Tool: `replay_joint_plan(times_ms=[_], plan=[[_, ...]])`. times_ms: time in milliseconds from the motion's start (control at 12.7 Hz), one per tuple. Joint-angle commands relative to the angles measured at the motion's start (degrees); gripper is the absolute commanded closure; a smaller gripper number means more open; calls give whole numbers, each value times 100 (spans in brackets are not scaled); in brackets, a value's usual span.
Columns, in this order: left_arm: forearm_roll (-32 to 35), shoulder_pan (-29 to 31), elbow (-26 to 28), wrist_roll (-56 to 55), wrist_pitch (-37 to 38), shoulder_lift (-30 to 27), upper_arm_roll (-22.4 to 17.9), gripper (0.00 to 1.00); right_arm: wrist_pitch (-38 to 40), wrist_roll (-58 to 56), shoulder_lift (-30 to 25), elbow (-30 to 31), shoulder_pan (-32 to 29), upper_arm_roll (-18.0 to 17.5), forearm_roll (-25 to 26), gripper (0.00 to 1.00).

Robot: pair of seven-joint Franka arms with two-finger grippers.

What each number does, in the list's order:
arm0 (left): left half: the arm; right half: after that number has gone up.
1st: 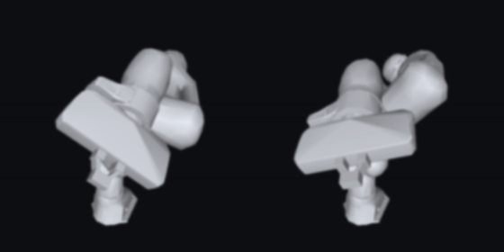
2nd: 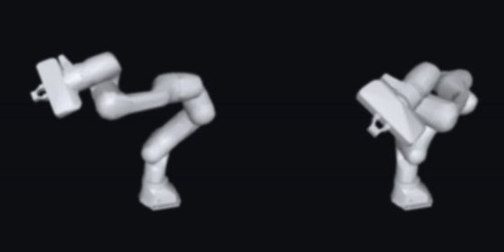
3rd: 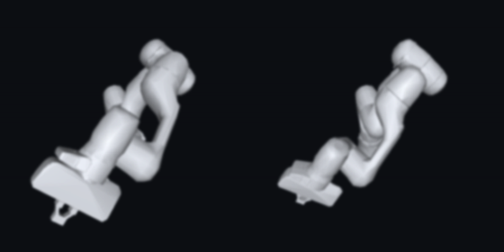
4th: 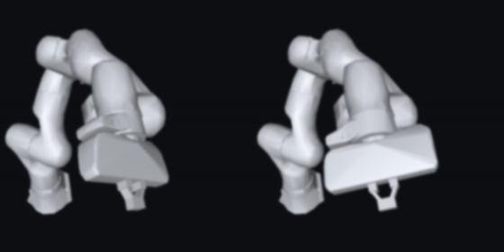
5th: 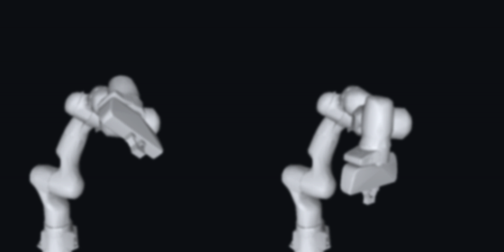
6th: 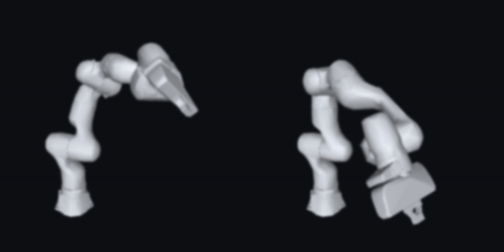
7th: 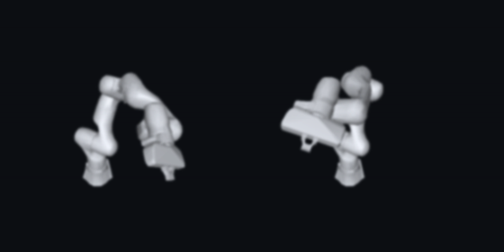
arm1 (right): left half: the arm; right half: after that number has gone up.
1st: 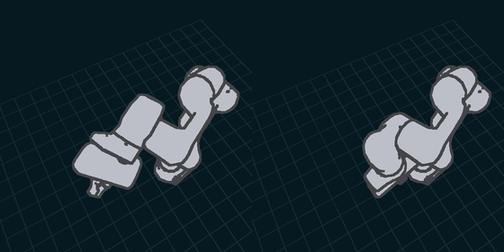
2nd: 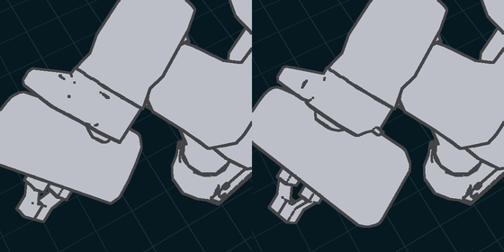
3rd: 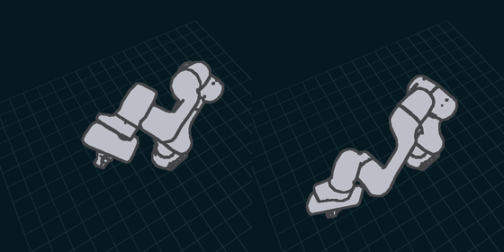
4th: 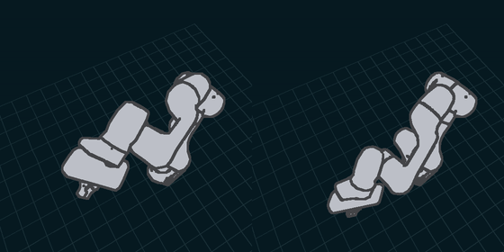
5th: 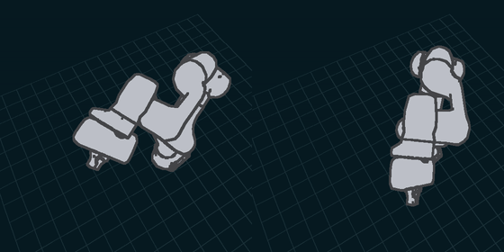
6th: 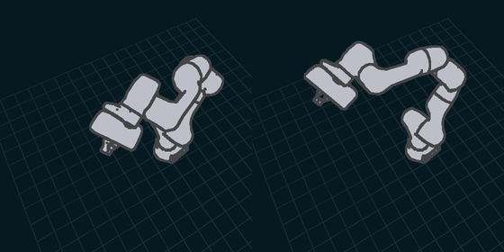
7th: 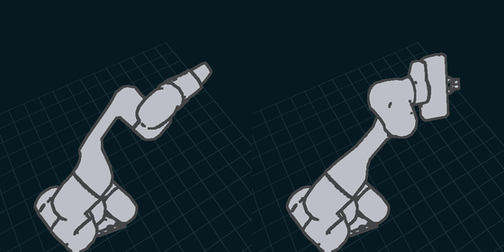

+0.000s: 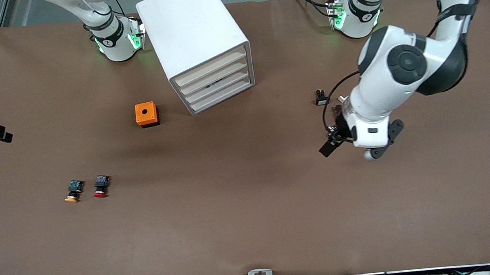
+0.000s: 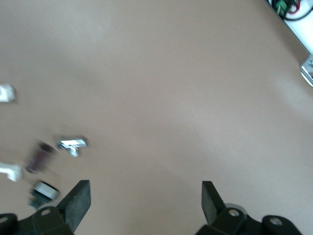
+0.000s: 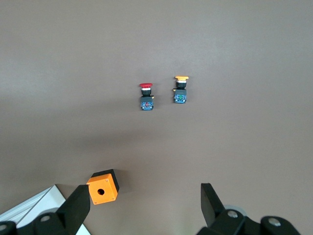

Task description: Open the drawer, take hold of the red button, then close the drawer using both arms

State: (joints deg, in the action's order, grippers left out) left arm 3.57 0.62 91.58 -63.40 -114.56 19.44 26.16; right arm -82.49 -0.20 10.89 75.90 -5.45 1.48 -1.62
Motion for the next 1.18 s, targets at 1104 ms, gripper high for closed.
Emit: replay_joint_plan(times_ms=[1104], plan=[[557, 1503, -755, 3562, 2069, -713, 30, 0, -444, -59, -1441, 1647, 220, -34, -49, 0]])
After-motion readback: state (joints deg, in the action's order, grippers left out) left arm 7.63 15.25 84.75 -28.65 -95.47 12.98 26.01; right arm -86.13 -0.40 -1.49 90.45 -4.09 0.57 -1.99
